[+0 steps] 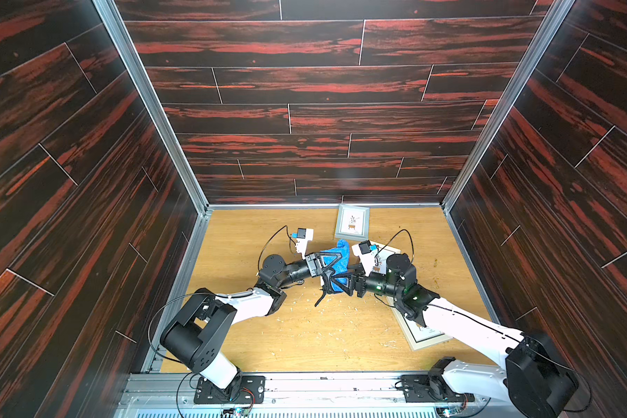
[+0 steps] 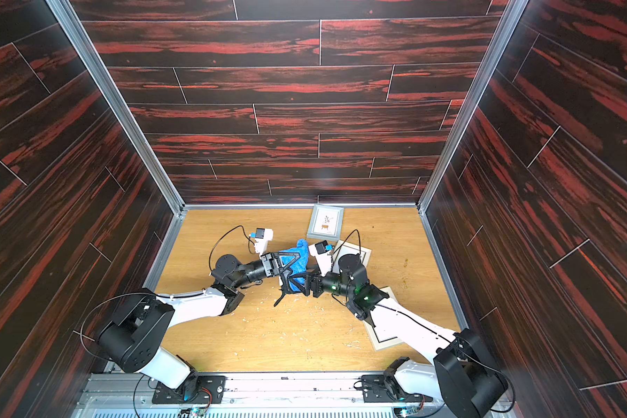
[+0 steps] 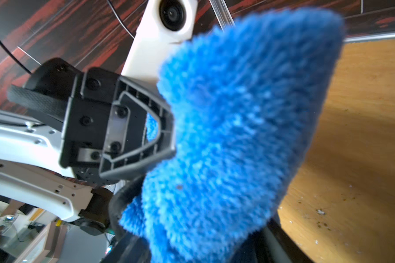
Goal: Wipe the picture frame with a cloth
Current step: Adjust the cleaning item.
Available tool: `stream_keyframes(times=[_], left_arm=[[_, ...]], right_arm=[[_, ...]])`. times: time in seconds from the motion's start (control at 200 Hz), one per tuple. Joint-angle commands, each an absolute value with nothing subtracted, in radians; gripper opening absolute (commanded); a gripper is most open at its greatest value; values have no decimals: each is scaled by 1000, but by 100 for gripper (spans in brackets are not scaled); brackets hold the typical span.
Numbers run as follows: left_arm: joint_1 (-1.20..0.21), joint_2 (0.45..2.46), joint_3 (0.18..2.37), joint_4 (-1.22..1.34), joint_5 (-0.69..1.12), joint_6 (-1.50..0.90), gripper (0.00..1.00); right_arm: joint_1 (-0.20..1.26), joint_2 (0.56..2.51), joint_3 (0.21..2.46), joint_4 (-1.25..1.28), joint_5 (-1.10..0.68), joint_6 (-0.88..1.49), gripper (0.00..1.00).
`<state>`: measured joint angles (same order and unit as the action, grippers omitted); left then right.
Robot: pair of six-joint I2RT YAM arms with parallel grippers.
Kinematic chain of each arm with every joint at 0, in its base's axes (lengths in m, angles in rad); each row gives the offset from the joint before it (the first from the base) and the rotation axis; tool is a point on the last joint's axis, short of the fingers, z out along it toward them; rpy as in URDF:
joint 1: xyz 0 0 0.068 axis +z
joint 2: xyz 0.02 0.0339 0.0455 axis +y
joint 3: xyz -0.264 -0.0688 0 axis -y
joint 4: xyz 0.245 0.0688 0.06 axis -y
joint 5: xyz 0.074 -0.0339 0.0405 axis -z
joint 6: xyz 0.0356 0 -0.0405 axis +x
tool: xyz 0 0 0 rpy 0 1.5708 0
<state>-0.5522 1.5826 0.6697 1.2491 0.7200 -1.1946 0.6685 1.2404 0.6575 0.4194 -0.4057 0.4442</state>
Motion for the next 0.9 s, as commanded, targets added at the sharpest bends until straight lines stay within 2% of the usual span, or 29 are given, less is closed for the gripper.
stream_keyframes(times=[0.0, 0.095, 0.13, 0.341, 0.431, 0.501, 0.611, 0.696, 0.897], left_arm=[[-558, 1519, 684, 1170, 728, -1116, 0], [-557, 1476, 684, 1019, 699, -1019, 0], [-557, 1452, 686, 944, 680, -975, 5], [-544, 1315, 734, 438, 511, -670, 48], [-532, 1275, 758, 257, 361, -586, 67], [-517, 1256, 759, 174, 238, -561, 76], [-483, 1240, 750, 97, 100, -560, 85], [-458, 1243, 740, 71, 42, -576, 87], [-447, 1274, 728, 66, 31, -580, 87]], right_arm=[[678, 1249, 707, 441, -394, 433, 41], [688, 1259, 732, 372, -330, 425, 9], [690, 1259, 739, 341, -300, 422, 0], [693, 1230, 769, 159, -133, 408, 0], [692, 1219, 794, 29, 9, 414, 0], [690, 1233, 834, -113, 154, 437, 0], [689, 1298, 922, -400, 416, 532, 0], [681, 1358, 967, -607, 566, 644, 0], [606, 1394, 925, -813, 647, 822, 0]])
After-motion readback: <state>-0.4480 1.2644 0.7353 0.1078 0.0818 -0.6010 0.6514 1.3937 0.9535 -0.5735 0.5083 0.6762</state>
